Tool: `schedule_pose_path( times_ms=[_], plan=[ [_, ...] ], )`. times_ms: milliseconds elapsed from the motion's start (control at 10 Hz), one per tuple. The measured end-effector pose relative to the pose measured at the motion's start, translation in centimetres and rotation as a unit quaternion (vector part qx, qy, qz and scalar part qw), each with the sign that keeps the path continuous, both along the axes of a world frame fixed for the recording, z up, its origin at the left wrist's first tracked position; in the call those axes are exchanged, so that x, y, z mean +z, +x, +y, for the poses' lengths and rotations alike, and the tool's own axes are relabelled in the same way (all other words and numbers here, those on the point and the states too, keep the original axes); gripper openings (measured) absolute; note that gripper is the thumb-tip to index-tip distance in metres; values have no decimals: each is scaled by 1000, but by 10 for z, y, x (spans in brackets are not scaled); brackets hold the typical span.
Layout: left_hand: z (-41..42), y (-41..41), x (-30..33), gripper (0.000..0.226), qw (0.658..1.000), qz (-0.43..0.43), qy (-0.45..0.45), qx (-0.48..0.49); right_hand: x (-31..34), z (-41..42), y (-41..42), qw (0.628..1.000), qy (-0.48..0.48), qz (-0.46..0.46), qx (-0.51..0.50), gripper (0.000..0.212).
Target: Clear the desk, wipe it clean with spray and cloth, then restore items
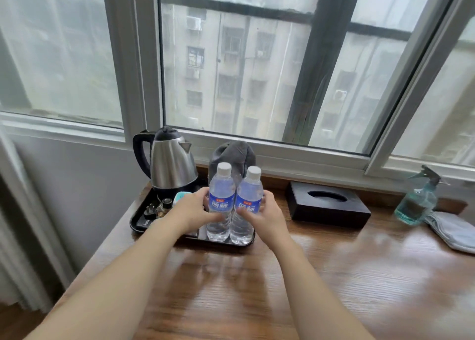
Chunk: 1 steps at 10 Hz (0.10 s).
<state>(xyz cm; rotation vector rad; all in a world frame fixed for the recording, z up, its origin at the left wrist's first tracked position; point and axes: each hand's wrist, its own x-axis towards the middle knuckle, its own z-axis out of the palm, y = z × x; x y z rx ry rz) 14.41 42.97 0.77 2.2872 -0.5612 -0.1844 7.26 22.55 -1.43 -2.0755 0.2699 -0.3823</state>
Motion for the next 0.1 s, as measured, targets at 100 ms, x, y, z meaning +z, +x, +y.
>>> schedule_pose_path(
  times_ms=[100],
  plan=[
    [0, -3, 49, 85, 999, -1, 46, 8, 40, -1, -3, 999, -16, 30, -4, 85]
  ],
)
